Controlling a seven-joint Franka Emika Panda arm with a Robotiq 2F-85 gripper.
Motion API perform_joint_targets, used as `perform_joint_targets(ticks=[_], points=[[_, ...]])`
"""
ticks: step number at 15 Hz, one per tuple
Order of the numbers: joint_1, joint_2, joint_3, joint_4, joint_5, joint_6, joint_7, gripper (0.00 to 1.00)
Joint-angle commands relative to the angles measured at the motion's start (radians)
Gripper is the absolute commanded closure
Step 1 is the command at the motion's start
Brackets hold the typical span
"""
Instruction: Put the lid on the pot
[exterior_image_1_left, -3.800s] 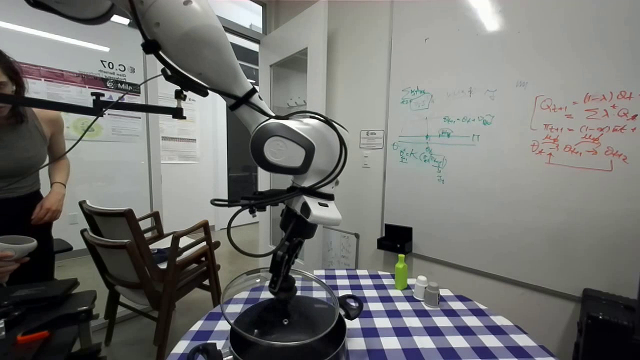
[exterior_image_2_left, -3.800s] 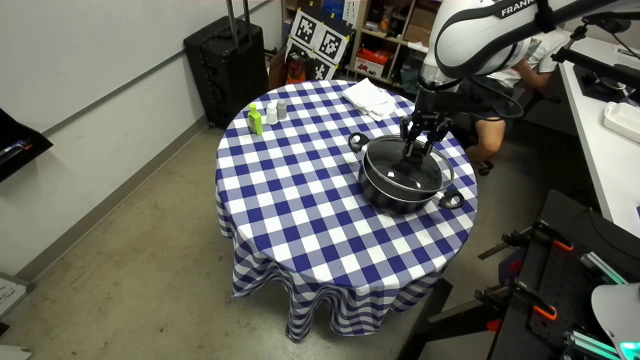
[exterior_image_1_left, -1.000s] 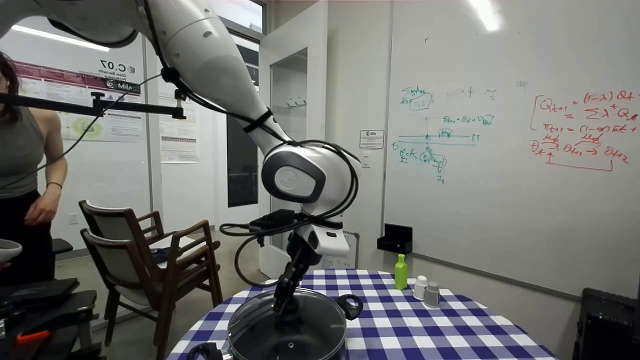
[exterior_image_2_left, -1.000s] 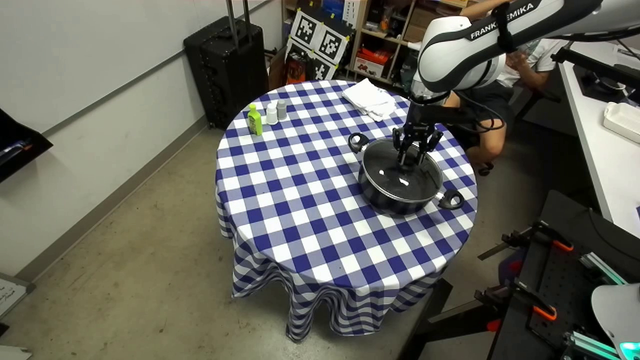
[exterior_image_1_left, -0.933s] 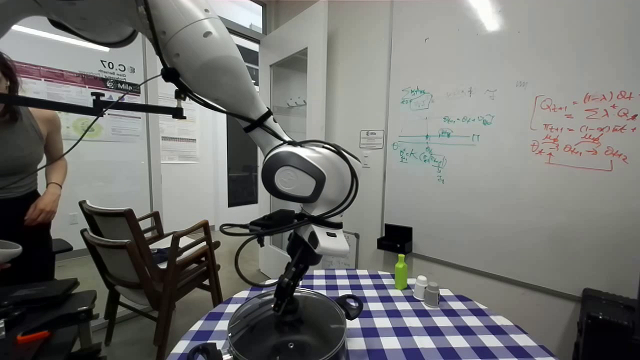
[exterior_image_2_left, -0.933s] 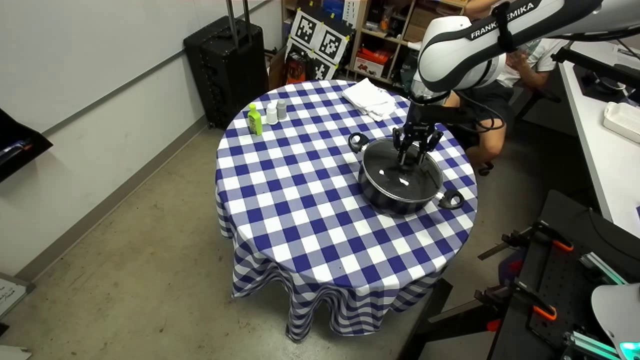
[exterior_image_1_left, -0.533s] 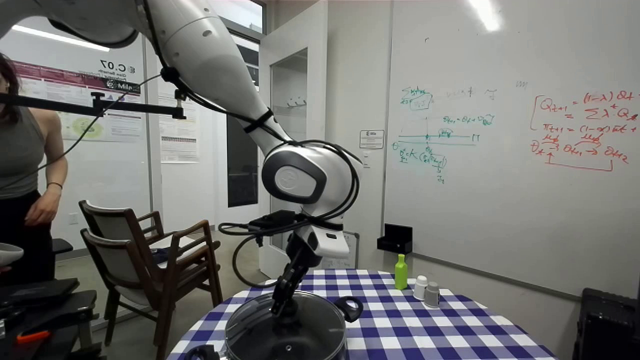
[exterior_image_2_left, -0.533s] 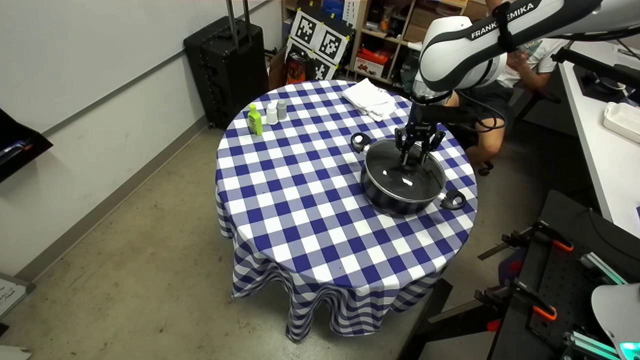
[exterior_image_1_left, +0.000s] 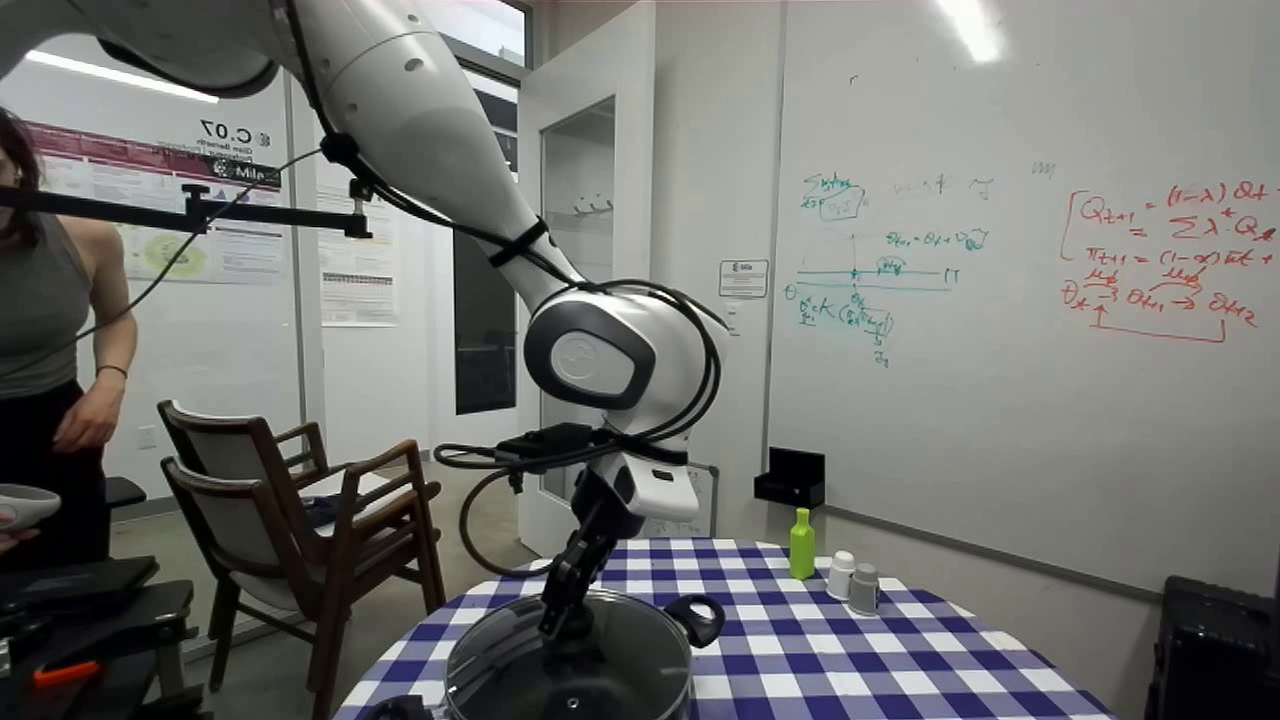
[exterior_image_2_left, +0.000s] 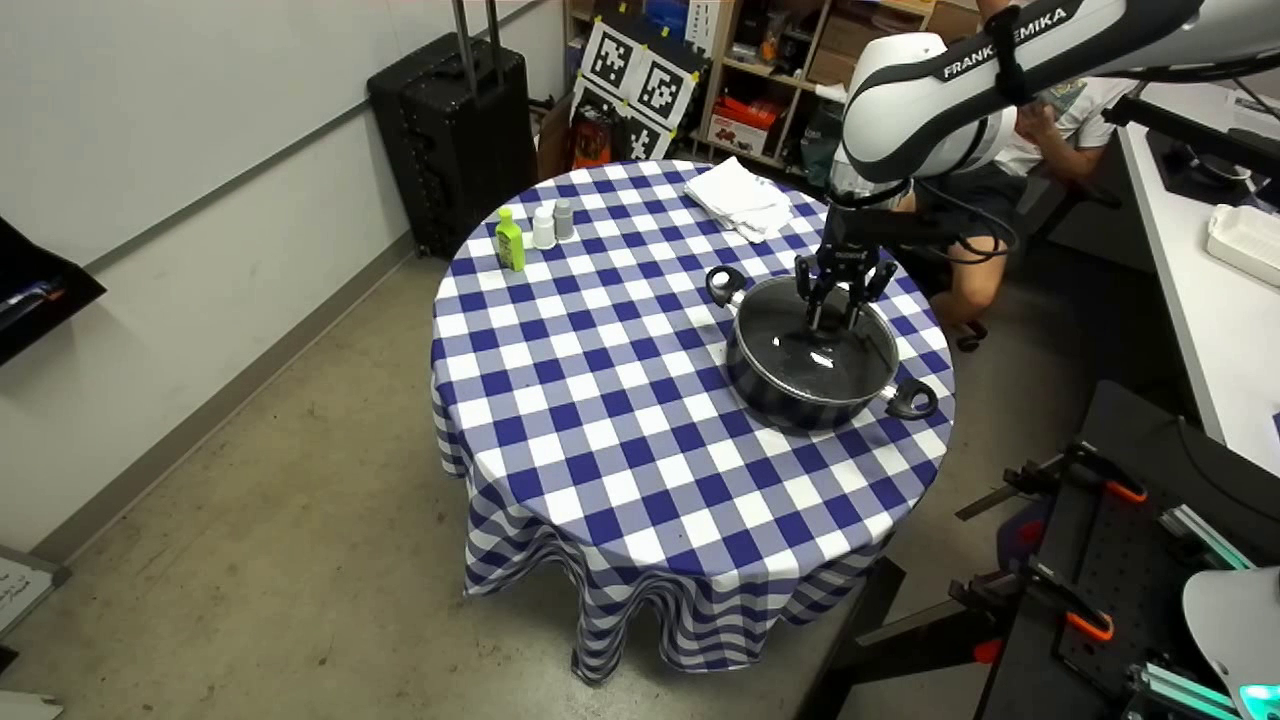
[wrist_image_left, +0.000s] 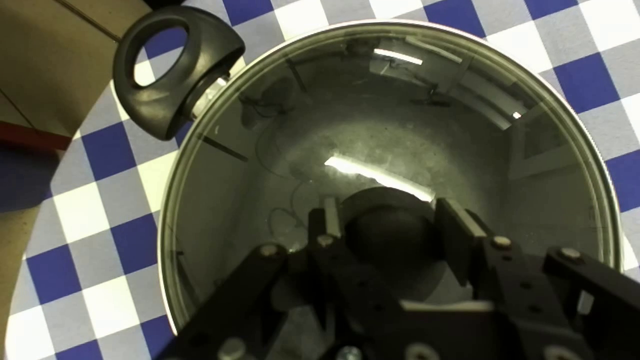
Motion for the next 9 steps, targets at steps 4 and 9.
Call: perform_joint_targets(ticks=[4,9], points=[[0.020,-0.004,-0.015,0.018,-0.007,-0.024,0.022,0.76],[0.017,0.000,-0.009,0.017,0.002,-0.026,0.011,0.26]])
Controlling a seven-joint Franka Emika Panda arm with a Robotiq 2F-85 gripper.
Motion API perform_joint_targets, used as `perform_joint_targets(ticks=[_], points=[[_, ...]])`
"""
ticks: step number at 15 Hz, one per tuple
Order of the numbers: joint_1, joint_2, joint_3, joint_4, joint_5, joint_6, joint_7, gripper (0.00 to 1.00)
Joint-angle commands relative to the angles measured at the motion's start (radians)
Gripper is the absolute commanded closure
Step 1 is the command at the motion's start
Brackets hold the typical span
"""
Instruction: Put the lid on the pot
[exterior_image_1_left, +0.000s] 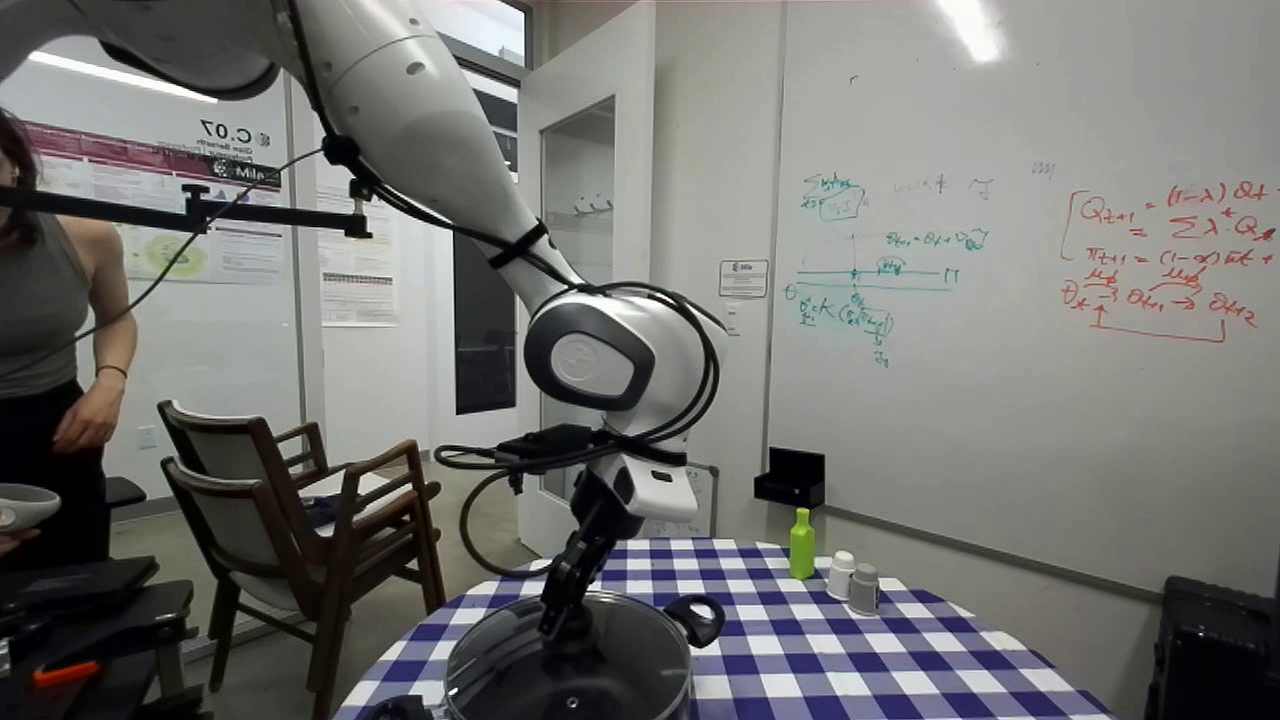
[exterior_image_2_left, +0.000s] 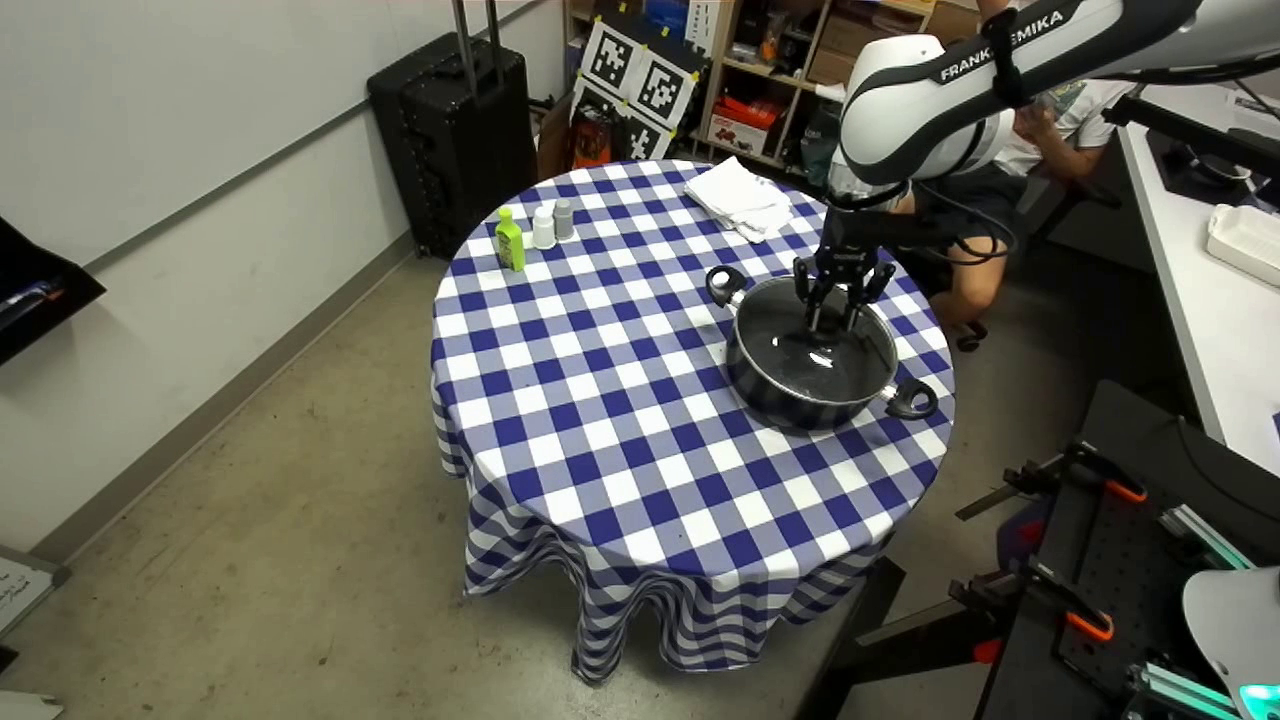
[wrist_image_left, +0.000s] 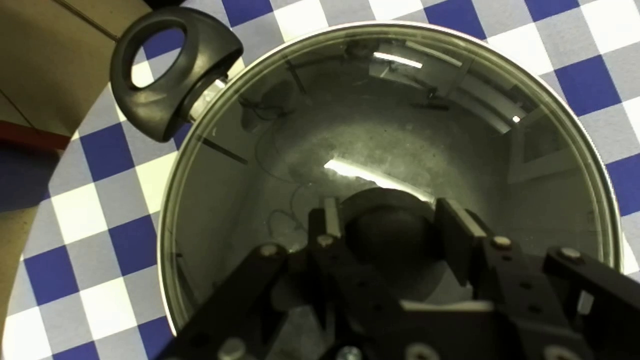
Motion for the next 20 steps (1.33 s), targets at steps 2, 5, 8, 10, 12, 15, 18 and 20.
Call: perform_joint_targets(ticks=[2,5,8,10,12,15,18,20], points=[[0.007,-0.010,0.000,0.011,0.008,-0.027,-0.004,0.20],[0.009,-0.039,0.019,-0.020,0.032,0.001,-0.015,0.01],[0.016,-0.084,0.048,-0.061,0.066,0.025,-0.023,0.00],[0.032,-0.149,0.065,-0.118,0.086,0.056,-0.021,0.00],[0.062,-0.247,0.068,-0.205,0.083,0.104,-0.002,0.00],[0.102,-0.403,0.078,-0.325,0.076,0.147,0.018,0.00],[0.154,-0.529,0.089,-0.392,-0.005,0.114,0.055,0.00],[0.167,-0.606,0.112,-0.436,-0.029,0.119,0.025,0.00]])
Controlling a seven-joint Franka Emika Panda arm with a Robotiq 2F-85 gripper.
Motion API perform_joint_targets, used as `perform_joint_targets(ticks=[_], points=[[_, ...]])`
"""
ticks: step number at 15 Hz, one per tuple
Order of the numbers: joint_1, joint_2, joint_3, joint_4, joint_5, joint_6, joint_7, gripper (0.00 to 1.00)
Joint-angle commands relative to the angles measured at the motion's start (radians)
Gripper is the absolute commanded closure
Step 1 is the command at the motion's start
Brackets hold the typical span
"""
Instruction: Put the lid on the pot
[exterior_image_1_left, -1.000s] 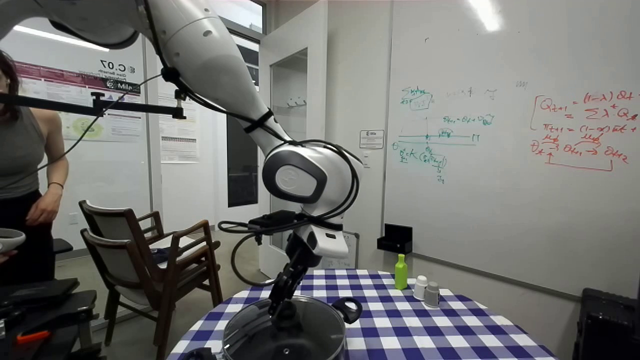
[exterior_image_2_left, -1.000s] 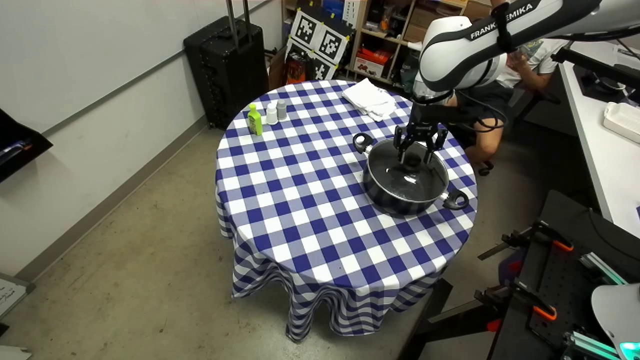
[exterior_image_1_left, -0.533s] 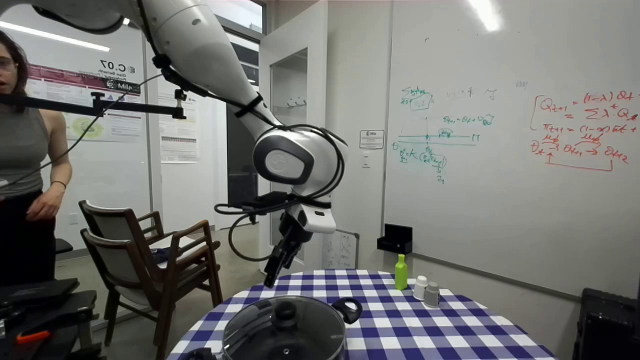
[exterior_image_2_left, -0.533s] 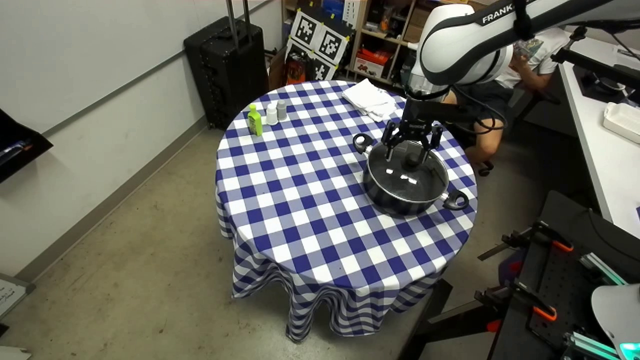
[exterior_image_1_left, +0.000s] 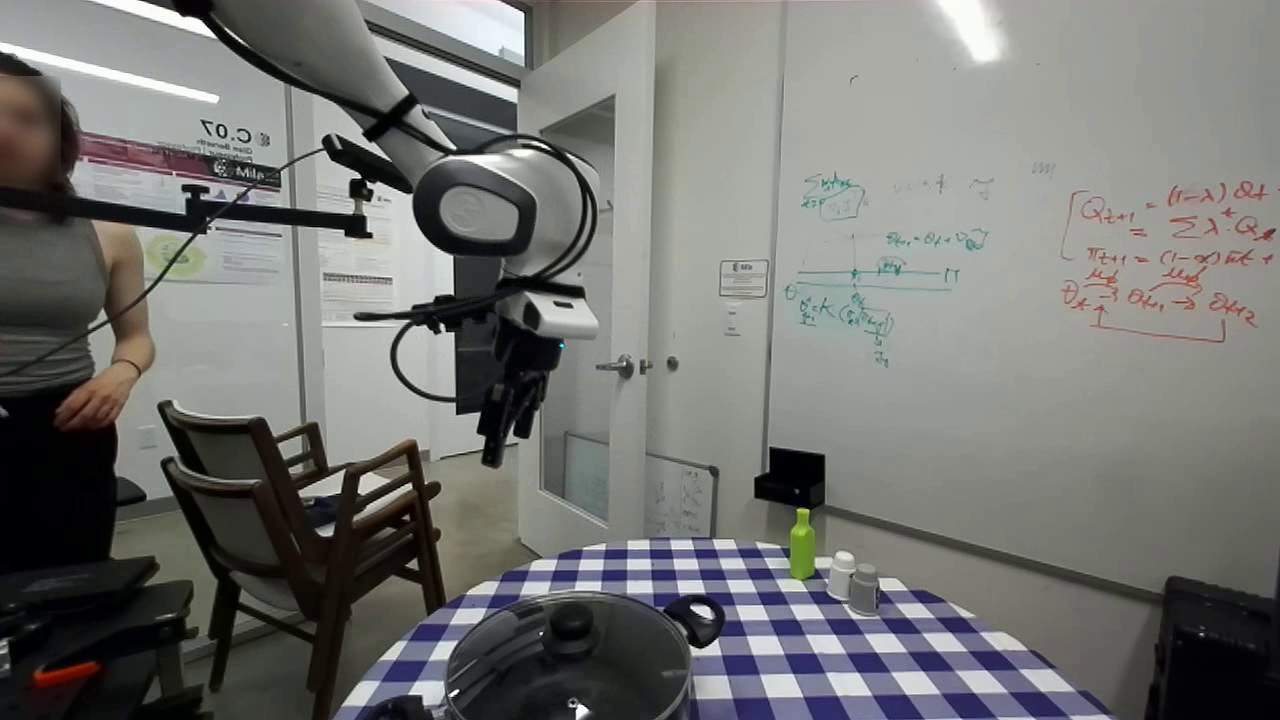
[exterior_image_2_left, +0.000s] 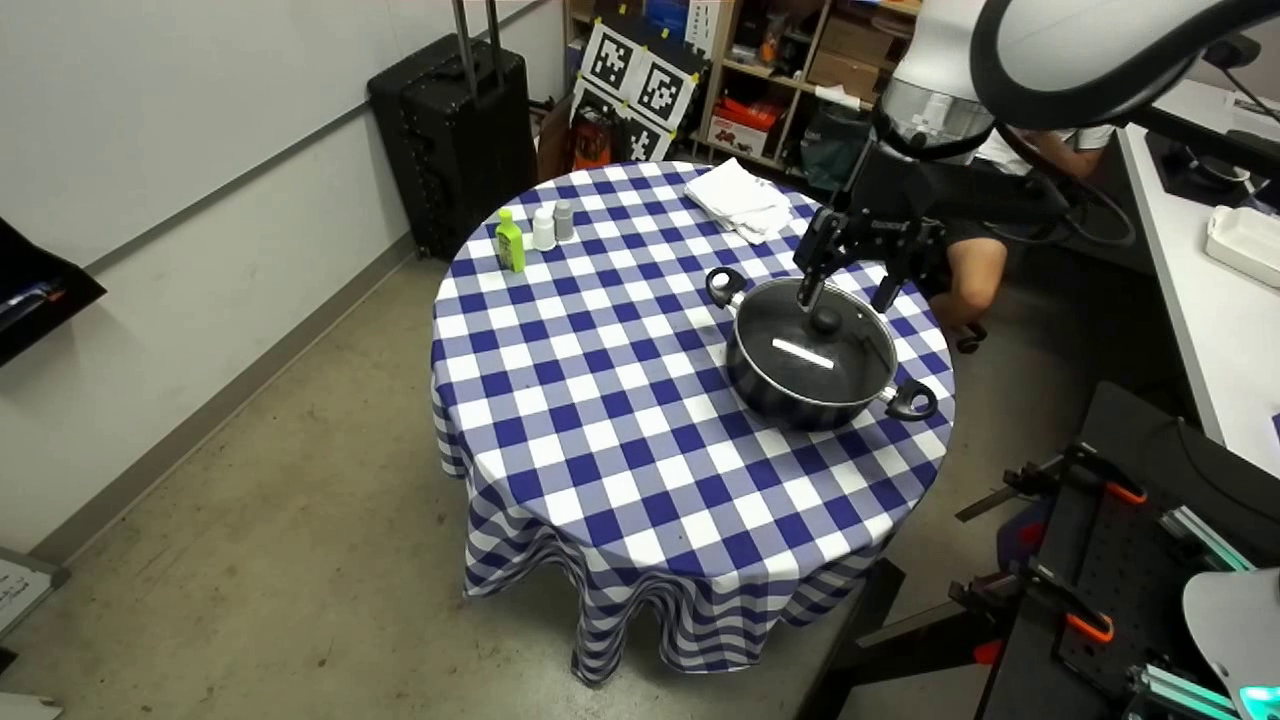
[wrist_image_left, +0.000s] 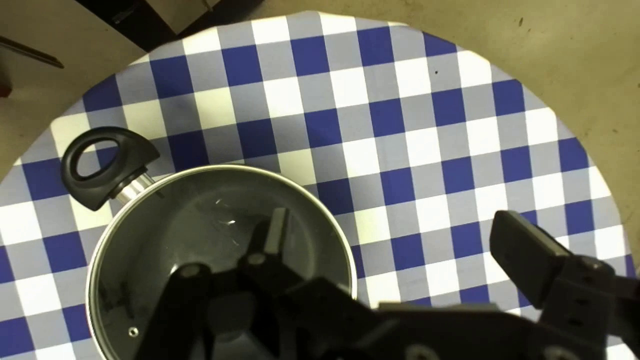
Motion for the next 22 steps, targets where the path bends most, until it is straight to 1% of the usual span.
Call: perform_joint_targets(ticks=[1,2,4,9,15,16,17,18,22], points=[[0.034,-0.175,0.033,-0.126,-0.072,0.011,-0.035,0.00],[0.038,-0.213,0.045,-0.147,-0.095,0.010,-0.059,0.00],[0.042,-0.287,0.067,-0.191,-0.141,0.001,-0.054,0.00],[0.037,-0.421,0.119,-0.263,-0.243,-0.094,-0.022,0.00],[0.026,-0.546,0.148,-0.360,-0.294,-0.153,-0.050,0.00],[0.034,-0.572,0.140,-0.387,-0.268,-0.130,-0.086,0.00],[0.038,-0.592,0.140,-0.410,-0.269,-0.122,-0.110,0.00],[0.026,-0.524,0.148,-0.350,-0.265,-0.138,-0.067,0.00],[0.026,-0.572,0.148,-0.392,-0.264,-0.136,-0.094,0.00]])
